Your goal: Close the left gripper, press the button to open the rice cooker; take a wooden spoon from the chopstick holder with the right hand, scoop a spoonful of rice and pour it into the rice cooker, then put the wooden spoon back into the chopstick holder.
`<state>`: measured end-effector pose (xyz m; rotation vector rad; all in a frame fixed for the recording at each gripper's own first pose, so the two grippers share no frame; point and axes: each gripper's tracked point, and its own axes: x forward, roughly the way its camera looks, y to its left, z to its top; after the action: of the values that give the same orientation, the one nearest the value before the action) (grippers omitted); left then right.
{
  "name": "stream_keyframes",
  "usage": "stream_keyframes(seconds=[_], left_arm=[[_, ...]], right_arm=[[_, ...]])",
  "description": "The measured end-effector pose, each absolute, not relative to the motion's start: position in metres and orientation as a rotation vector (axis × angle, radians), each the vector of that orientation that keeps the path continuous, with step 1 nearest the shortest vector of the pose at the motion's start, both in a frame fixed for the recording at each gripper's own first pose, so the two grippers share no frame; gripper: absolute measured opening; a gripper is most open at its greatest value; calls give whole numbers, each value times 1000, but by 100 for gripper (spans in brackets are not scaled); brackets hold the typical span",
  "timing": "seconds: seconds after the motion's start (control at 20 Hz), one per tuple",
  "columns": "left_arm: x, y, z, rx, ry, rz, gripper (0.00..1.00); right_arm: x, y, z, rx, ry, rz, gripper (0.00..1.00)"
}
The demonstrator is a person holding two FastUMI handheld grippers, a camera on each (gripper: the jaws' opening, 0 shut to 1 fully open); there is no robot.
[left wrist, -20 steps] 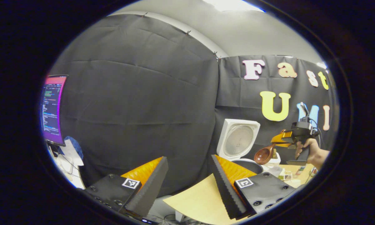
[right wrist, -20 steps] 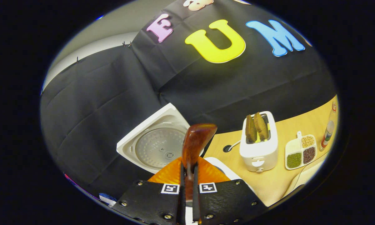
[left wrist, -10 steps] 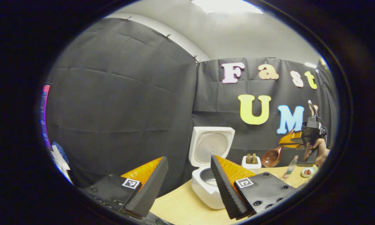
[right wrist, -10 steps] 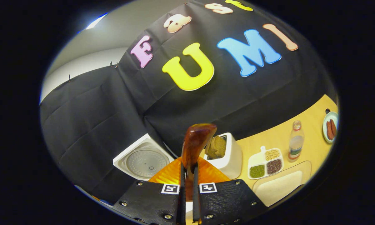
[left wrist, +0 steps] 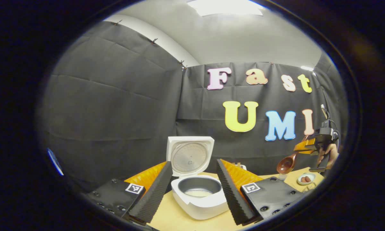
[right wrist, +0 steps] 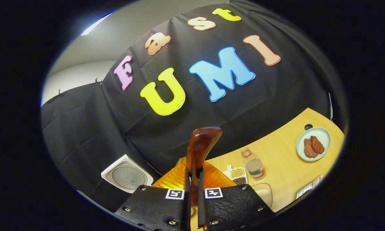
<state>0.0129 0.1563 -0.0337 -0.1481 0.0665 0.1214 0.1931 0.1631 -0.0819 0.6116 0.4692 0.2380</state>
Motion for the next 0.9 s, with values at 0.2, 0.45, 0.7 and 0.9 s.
stream_keyframes(seconds=[0.2,0.45,0.7,0.9], left_arm=[[19,126,-29,-156,60,82,95],[20,89,-21,-164,52,30,95],[21,57,-13,-163,44,-16,95],[22,31,-8,-160,50,-66,95]], right_arm=[[180,108,-85,566,458,175,9],[170,49,-89,538,437,94,9],[151,-11,-102,510,433,15,9],[133,-49,-124,501,464,-43,9]])
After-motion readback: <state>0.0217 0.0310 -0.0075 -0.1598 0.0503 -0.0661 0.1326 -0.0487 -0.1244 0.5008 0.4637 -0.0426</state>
